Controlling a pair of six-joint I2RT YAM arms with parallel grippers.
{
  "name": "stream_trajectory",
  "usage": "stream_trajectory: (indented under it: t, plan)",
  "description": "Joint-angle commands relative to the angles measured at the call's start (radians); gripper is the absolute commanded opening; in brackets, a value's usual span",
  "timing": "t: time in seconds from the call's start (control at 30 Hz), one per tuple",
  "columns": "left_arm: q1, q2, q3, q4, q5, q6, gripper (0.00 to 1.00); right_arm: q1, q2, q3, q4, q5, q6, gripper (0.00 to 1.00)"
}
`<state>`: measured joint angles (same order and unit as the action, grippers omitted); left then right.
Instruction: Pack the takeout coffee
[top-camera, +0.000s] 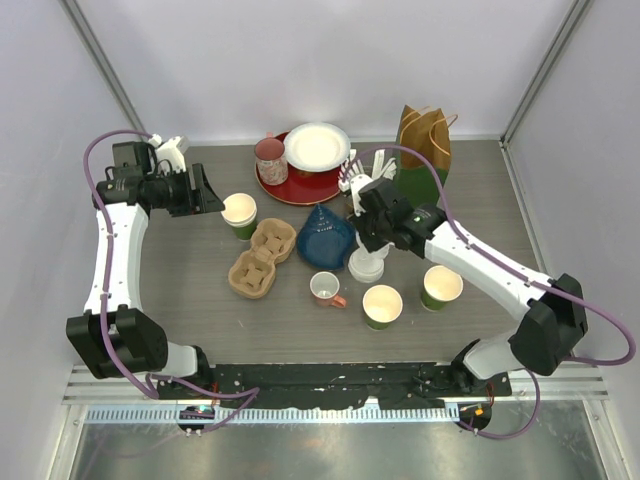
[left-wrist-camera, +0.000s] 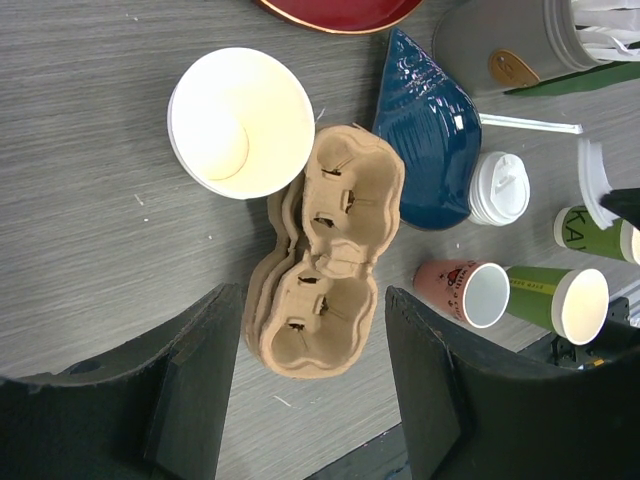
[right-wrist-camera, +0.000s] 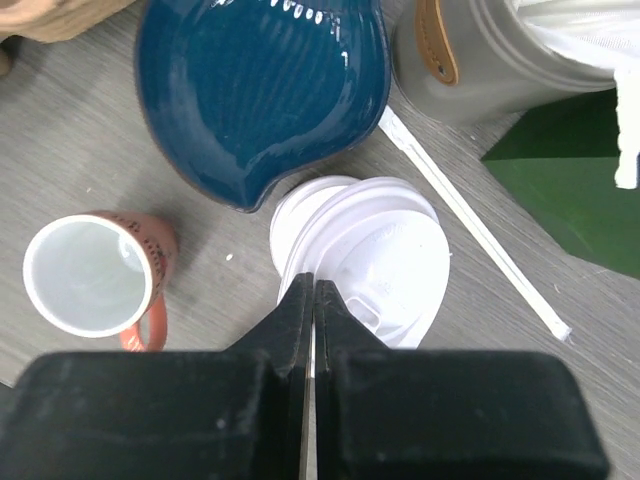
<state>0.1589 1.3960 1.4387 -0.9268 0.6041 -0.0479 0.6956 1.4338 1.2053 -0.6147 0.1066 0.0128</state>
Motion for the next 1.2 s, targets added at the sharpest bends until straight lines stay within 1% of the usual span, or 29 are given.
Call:
stream_trajectory:
  t: [0.0,0.07,0.1,0.17,0.2,0.23,0.27,0.3,0.33,0.4,0.43,0.53,0.6,0.7,0.8,0.93,1.07,1.17]
  plan:
    - [-0.002,-0.017,0.048,-0.003,0.033,-0.004,0.63,0.057,-0.042,0.134,-0.251,-0.005,-0.05,0.01]
    - [-0.004,-0.023,0.045,-0.001,0.04,-0.007,0.63,0.085,-0.046,0.19,-0.342,0.028,-0.037,0.01]
    - [-0.004,-0.029,0.04,0.0,0.04,-0.013,0.63,0.114,-0.047,0.209,-0.426,0.05,-0.001,0.01]
    - [-0.005,-0.038,0.029,0.008,0.043,-0.013,0.63,0.143,-0.055,0.253,-0.497,0.091,0.074,0.01]
    - [-0.007,-0.045,0.022,0.011,0.045,-0.017,0.63,0.178,-0.059,0.263,-0.552,0.114,0.105,0.01]
    - [-0.007,-0.048,0.019,0.016,0.045,-0.015,0.63,0.2,-0.061,0.276,-0.577,0.145,0.189,0.01]
    - [-0.007,-0.049,0.017,0.016,0.046,-0.017,0.63,0.217,-0.064,0.277,-0.6,0.212,0.232,0.01]
    - [-0.007,-0.052,0.014,0.017,0.046,-0.017,0.63,0.244,-0.065,0.278,-0.635,0.231,0.289,0.01]
    - [-0.007,-0.051,0.014,0.017,0.048,-0.018,0.63,0.26,-0.067,0.275,-0.645,0.246,0.374,0.01]
    - [-0.009,-0.054,0.015,0.019,0.051,-0.017,0.63,0.304,-0.072,0.269,-0.661,0.312,0.464,0.01]
    - [-0.009,-0.054,0.015,0.019,0.054,-0.018,0.63,0.344,-0.07,0.266,-0.668,0.332,0.54,0.01]
    - [-0.01,-0.057,0.019,0.019,0.06,-0.02,0.63,0.422,-0.044,0.24,-0.662,0.386,0.628,0.01]
    - [-0.012,-0.057,0.02,0.017,0.065,-0.02,0.63,0.439,-0.018,0.231,-0.662,0.419,0.662,0.01]
    - [-0.012,-0.058,0.022,0.019,0.072,-0.021,0.63,0.452,-0.012,0.208,-0.631,0.426,0.694,0.01]
    - [-0.012,-0.06,0.023,0.016,0.077,-0.021,0.63,0.45,-0.016,0.165,-0.58,0.41,0.705,0.01]
    - [-0.012,-0.063,0.025,0.013,0.079,-0.017,0.63,0.452,0.002,0.139,-0.599,0.413,0.72,0.01]
    - [-0.012,-0.06,0.022,0.014,0.085,-0.015,0.63,0.452,0.011,0.125,-0.551,0.395,0.713,0.01]
    - [-0.012,-0.058,0.02,0.006,0.092,-0.006,0.63,0.452,0.031,0.116,-0.568,0.419,0.711,0.01]
